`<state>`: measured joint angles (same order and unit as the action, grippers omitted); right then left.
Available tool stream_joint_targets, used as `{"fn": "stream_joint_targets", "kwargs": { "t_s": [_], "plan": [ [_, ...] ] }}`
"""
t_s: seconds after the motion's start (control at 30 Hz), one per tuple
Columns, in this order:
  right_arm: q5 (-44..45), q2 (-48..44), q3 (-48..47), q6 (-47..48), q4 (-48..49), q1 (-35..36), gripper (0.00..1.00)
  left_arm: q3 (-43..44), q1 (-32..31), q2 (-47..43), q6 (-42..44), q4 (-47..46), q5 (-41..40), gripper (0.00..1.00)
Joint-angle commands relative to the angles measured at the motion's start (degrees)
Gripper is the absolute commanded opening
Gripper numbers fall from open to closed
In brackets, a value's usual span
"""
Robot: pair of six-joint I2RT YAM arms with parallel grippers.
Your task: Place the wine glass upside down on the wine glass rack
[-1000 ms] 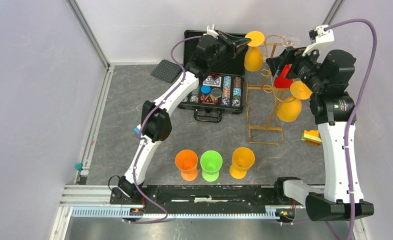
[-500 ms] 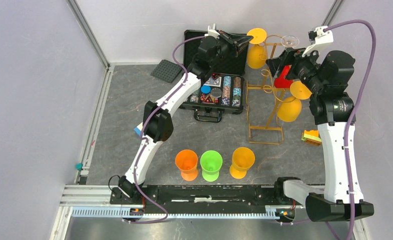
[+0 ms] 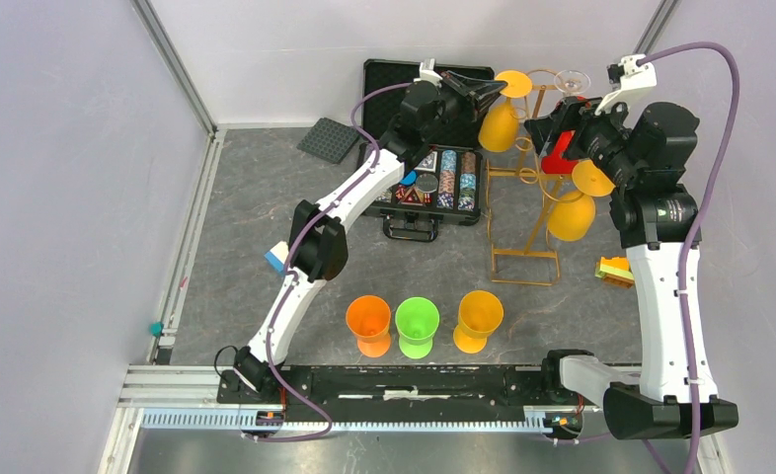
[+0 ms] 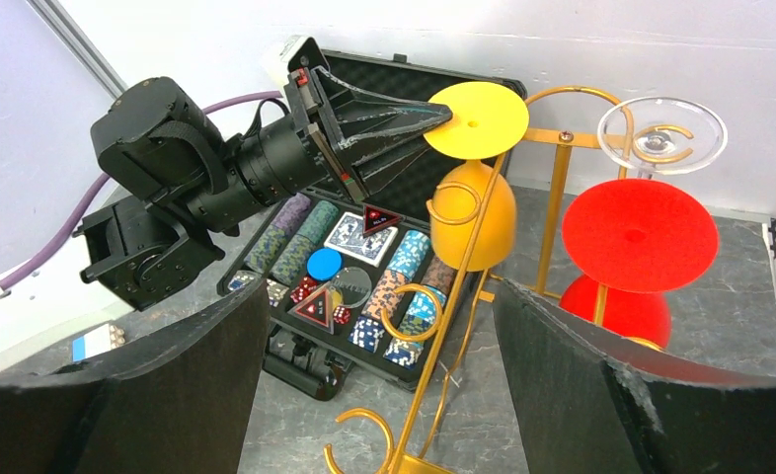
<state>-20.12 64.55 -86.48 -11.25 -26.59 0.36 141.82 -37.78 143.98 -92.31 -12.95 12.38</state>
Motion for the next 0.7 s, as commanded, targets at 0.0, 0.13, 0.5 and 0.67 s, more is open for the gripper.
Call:
{"fn": "stream_joint_targets", "kwargs": {
  "t_s": [0.0, 0.13, 0.5, 0.67],
  "plan": [
    [0.08, -1.09, 0.26, 0.07, 1.72, 0.16, 0.88, 1.31, -0.54, -0.63, -2.12, -3.08, 1.38, 0.2],
    [0.21, -1.11, 0.34, 0.15, 1.71, -0.71, 0.88, -0.88, -0.55, -1.87, -2.07, -3.37, 2.66, 0.37],
    [0.34, -0.86, 0.44, 0.02, 1.66, -0.67, 0.88, -9.93, 0.42, -9.84, 5.26, -0.95, 4.58, 0.84],
    [0.26, -0.5, 0.17, -0.19, 1.86, -0.67, 0.88, -16.21, 1.27, -16.28, 11.55, -0.28, 4.73, 1.0]
  ]
}}
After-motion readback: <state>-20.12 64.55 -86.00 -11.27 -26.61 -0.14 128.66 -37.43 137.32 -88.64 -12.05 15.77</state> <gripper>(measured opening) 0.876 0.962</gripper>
